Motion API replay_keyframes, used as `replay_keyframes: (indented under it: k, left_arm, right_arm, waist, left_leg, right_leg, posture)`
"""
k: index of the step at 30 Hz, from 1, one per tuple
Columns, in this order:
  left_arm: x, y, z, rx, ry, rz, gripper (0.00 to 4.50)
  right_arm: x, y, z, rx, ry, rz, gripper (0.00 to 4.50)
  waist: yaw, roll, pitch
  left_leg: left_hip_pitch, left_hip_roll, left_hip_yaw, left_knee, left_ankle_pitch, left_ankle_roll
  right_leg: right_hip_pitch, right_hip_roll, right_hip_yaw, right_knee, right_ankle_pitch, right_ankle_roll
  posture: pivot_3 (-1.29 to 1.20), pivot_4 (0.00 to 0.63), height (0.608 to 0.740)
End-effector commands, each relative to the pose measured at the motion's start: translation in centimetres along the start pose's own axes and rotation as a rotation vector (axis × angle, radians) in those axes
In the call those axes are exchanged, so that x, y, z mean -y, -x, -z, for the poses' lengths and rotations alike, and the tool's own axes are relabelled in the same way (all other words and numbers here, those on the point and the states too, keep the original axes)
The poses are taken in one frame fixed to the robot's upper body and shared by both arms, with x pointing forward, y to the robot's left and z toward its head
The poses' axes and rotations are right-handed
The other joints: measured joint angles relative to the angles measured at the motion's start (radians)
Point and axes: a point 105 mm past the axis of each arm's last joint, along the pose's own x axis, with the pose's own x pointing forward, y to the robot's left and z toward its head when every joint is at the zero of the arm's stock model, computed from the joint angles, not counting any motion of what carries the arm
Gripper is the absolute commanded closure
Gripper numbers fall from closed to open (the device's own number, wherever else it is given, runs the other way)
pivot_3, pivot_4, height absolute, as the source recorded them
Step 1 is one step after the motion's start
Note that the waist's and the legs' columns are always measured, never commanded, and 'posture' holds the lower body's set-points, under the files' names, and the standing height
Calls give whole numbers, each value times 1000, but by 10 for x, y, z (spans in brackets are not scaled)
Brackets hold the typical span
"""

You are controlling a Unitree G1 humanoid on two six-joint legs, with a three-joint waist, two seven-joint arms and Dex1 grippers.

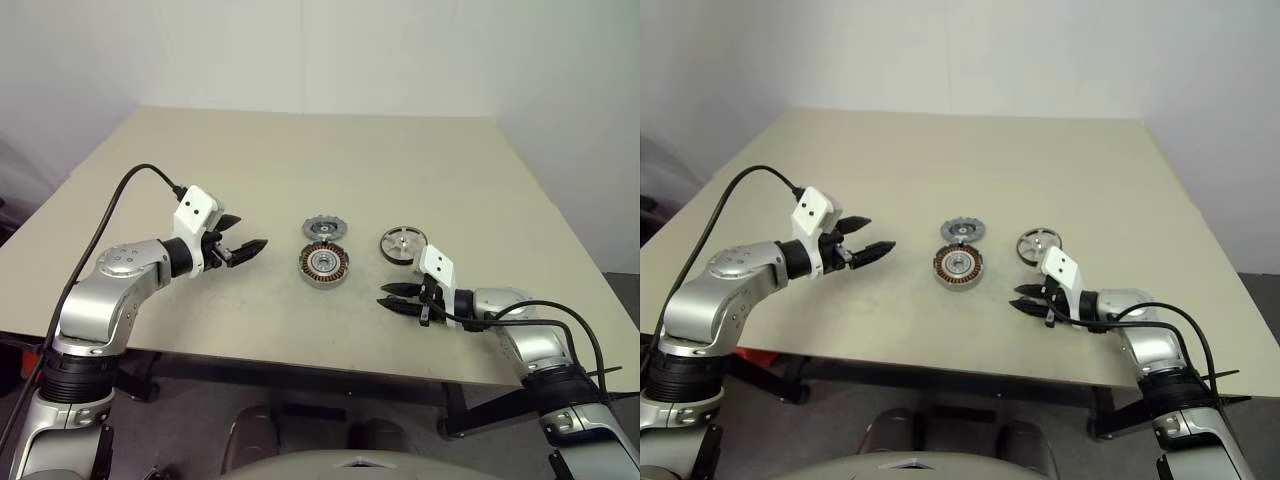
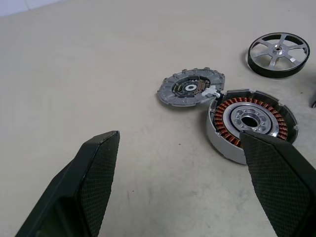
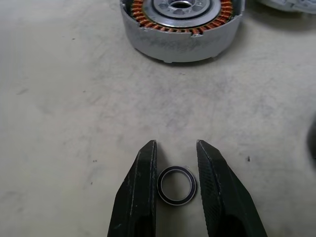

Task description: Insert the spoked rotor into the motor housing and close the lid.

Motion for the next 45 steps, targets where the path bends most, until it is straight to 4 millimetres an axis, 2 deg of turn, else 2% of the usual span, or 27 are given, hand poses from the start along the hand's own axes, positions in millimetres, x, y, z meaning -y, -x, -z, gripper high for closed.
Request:
replay_keyframes:
  k: [1, 9, 13, 22, 28, 29, 32, 37, 43, 45]
  left_arm:
    - [-2, 2, -13, 34, -45, -11, 398]
    - [-3, 2, -11, 27, -43, -13, 398]
    - [-3, 2, -10, 26, -42, -10, 398]
    - [0, 1, -8, 20, -40, 0, 398]
    - [2, 0, -5, 16, -34, 3, 398]
    - [3, 0, -5, 14, -33, 4, 398]
    - [3, 0, -4, 13, -30, 5, 398]
    - [2, 1, -4, 12, -31, 2, 398]
    - [-1, 1, -5, 12, -36, -4, 398]
    - [-1, 1, -5, 13, -37, -3, 398]
  right_arm:
    - [5, 0, -22, 47, 68, 15, 3125]
    - [-12, 5, -2, 43, -12, -85, 3125]
    - [-7, 11, 12, 9, -12, -53, 3125]
    - [8, 16, 0, 30, 21, 4, 3125]
    - [16, 18, -17, 77, 22, 42, 3125]
    - [16, 23, -19, 91, 14, 47, 3125]
    - [13, 34, -17, 86, 5, 40, 3125]
    - [3, 38, -9, 42, -30, 8, 3125]
    - [3, 30, -13, 40, 23, 42, 1232]
    - [4, 25, -15, 41, 23, 52, 1232]
  waist:
    - [0, 0, 0]
    - [1, 0, 0]
    - [2, 0, 0]
    - [2, 0, 0]
    - [2, 0, 0]
    - [2, 0, 0]
    - [3, 0, 0]
    - [3, 0, 0]
    - [2, 0, 0]
    - [2, 0, 0]
  left_leg:
    - [0, 0, 0, 0, 0, 0]
    - [-2, 0, 0, 0, 0, 1]
    - [0, 0, 0, 0, 0, 1]
    - [1, 0, 0, 1, 0, 0]
    - [0, 0, 0, 1, 0, 0]
    - [-1, 0, 0, 0, 0, 0]
    - [-3, 0, 0, 0, -1, 1]
    - [-3, 0, 0, 0, -1, 2]
    - [-2, 0, 0, 0, -1, 1]
    - [-2, 0, 0, 0, -1, 1]
  right_leg:
    - [0, 0, 0, 0, 0, 0]
    - [-2, 0, 0, 0, 0, 0]
    - [0, 0, 0, 0, 0, 0]
    - [1, 0, 0, 0, 0, 0]
    - [0, 0, 0, 0, 0, 0]
    - [0, 0, 0, 0, 0, 0]
    - [-2, 0, 0, 0, 0, 0]
    - [-2, 0, 0, -1, 0, 0]
    - [-1, 0, 0, 0, 0, 0]
    - [-1, 0, 0, 0, 0, 0]
  posture:
    - [0, 0, 740]
    - [0, 0, 740]
    - [0, 0, 740]
    - [0, 0, 740]
    - [0, 0, 740]
    - [0, 0, 740]
    - [0, 0, 740]
    - [0, 0, 740]
    - [0, 0, 740]
    - [0, 0, 740]
